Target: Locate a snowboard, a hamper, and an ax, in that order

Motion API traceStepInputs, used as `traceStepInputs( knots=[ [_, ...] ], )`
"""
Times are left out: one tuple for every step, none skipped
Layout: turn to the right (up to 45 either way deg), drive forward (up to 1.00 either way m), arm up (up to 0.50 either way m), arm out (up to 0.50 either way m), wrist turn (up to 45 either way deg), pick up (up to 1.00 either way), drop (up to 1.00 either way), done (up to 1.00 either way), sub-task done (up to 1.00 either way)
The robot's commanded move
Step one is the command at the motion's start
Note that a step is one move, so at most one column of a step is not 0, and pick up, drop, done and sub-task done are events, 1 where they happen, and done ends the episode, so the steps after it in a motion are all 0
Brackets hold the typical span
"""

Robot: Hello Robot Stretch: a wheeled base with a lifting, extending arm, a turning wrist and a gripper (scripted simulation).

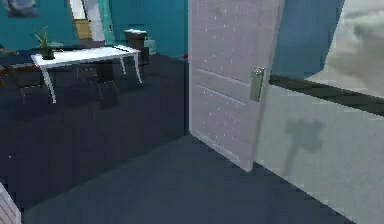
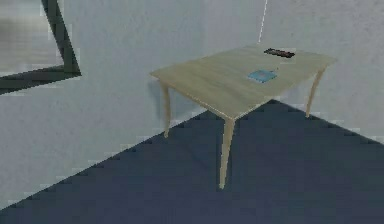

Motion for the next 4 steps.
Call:
traceStepInputs(
  knots=[
    [0.0,0.75,0.0,0.0,0.0,0.0,0.0,0.0,0.0],
    [-27.0,0.0,0.0,0.0,0.0,0.0,0.0,0.0,0.0],
    [0.0,1.0,0.0,0.0,0.0,0.0,0.0,0.0,0.0],
    [-3.0,0.0,0.0,0.0,0.0,0.0,0.0,0.0,0.0]
  ],
)
